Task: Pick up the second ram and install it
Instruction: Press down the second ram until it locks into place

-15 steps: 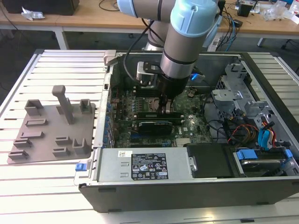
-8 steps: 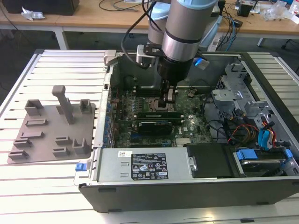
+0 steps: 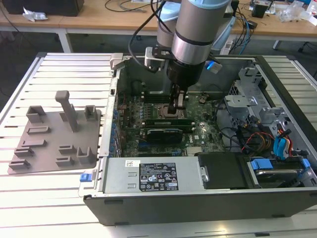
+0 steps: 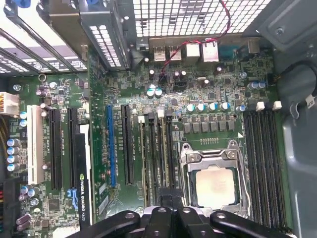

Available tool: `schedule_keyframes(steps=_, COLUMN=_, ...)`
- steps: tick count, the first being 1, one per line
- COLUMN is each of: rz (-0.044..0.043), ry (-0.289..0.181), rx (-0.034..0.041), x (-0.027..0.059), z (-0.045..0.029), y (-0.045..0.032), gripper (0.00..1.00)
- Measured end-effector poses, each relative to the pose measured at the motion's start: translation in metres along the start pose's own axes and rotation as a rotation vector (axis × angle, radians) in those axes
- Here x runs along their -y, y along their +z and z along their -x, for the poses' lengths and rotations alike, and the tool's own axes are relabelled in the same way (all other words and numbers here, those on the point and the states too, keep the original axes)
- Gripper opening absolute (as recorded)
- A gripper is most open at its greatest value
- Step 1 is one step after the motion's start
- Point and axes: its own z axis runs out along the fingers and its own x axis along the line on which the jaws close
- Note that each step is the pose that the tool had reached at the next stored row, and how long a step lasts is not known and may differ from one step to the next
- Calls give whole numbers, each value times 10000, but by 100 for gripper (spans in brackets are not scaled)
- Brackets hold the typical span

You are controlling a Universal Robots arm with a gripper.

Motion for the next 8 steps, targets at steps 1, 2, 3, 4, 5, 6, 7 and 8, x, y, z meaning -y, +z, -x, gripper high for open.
schedule_keyframes(steps=1, rz=1, ry=1, rx=-3, x=31, z=2, y=2, gripper=10)
schedule_keyframes(steps=2, rz=21, ry=1, rx=-6, x=141, z=10, y=10, gripper=10)
schedule_keyframes(steps=3, rz=61, ry=3, rx=-14, x=262, z=18, y=25, gripper=10)
schedule_keyframes(steps=4, rz=83, ry=2, rx=-23, x=383, z=26, y=54, gripper=10)
schedule_keyframes(steps=5, rz=88, ry=0, rx=-28, x=443, z=29, y=81, gripper=10)
schedule_keyframes(steps=6, rz=94, ry=-5, rx=-31, x=504, z=32, y=112, gripper=10)
schedule_keyframes(steps=7, rz=100, ry=-26, rx=-32, x=540, z=34, y=146, gripper=10)
schedule_keyframes(steps=8, rz=102, ry=-39, rx=-34, x=555, z=32, y=201, gripper=10)
